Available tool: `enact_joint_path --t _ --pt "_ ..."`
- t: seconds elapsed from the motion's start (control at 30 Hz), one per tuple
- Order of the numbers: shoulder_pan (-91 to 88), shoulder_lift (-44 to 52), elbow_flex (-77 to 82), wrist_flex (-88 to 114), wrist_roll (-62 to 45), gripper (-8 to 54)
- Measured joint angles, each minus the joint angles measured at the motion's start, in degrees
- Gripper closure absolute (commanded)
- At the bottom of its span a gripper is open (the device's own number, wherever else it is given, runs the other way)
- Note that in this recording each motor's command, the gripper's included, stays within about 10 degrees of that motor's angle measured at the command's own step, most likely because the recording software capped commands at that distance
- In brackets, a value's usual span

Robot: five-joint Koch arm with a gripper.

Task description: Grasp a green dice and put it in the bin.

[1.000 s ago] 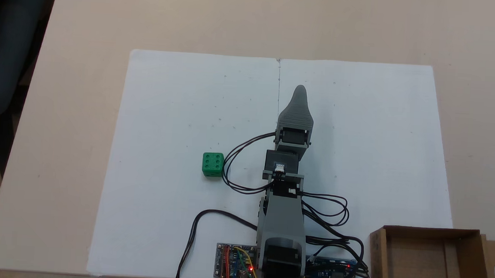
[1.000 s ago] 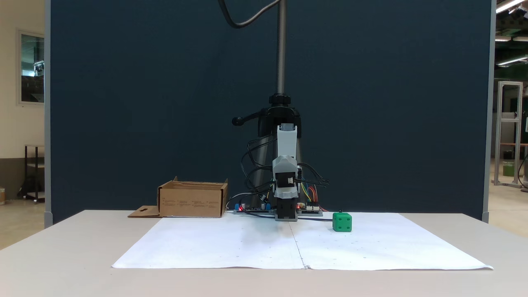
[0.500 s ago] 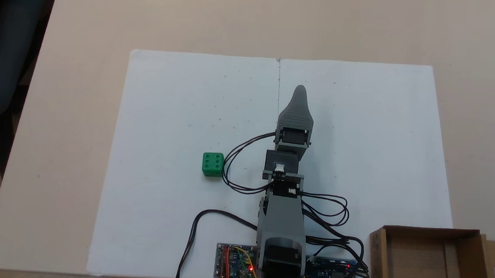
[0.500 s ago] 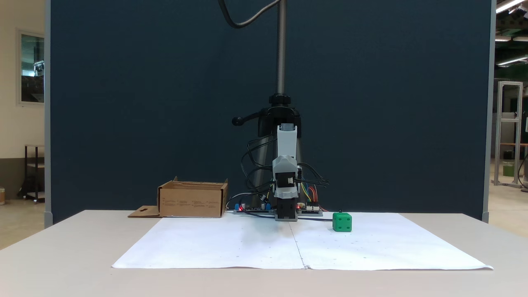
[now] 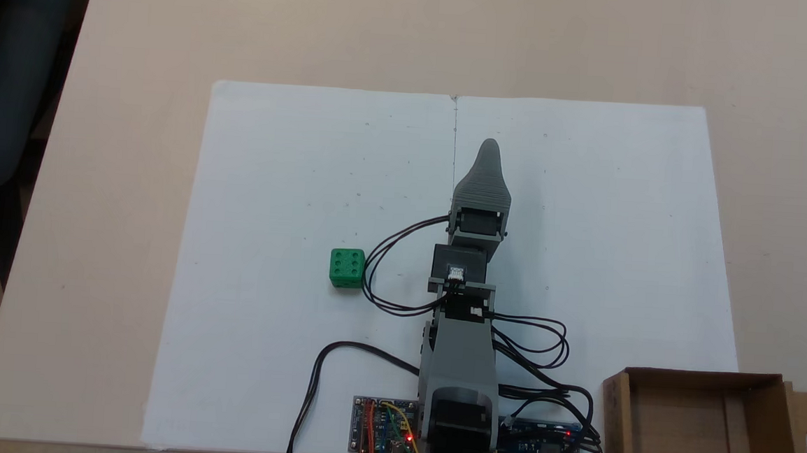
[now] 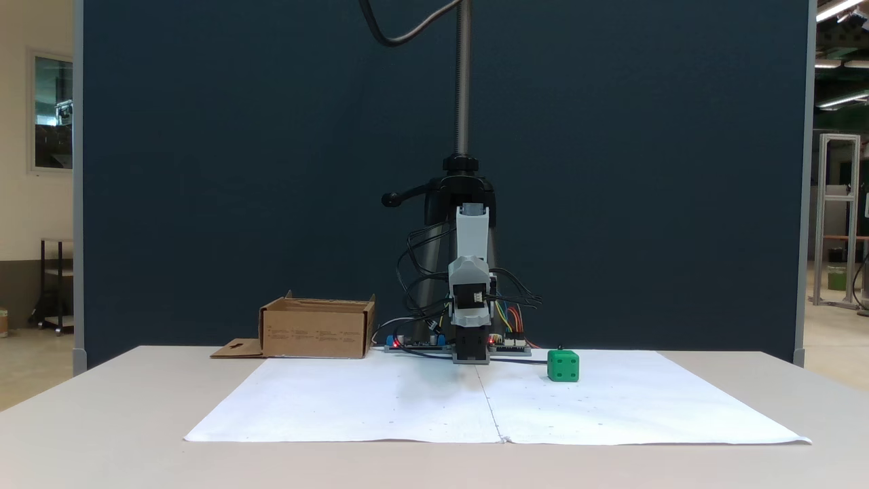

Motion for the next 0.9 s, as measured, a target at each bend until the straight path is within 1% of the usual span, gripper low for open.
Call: enact_joint_path --t 0.17,0.23,0.33,0.47,0.53,0.63,0.67,0.8,0.9 --pt "-0.5 0.0 0.0 0.4 -0.9 2.5" --pt "-0.6 0.0 -1.0 4.0 -1.1 2.5" --pt "-0.3 0.0 -4.0 14.8 -1.8 2.3" --pt "0.0 0.0 -13.4 30.5 -2.0 2.2" --pt "0.0 0.0 -15.9 41.4 -2.0 2.2" --pt "-0.2 0.0 -19.6 52.1 -2.0 2.0" --pt "-0.5 0.0 -26.5 59.4 -2.0 1.9" --pt "-1.7 0.0 -40.5 71.3 0.6 1.8" --pt "-5.5 0.0 -46.0 80.9 4.6 1.1"
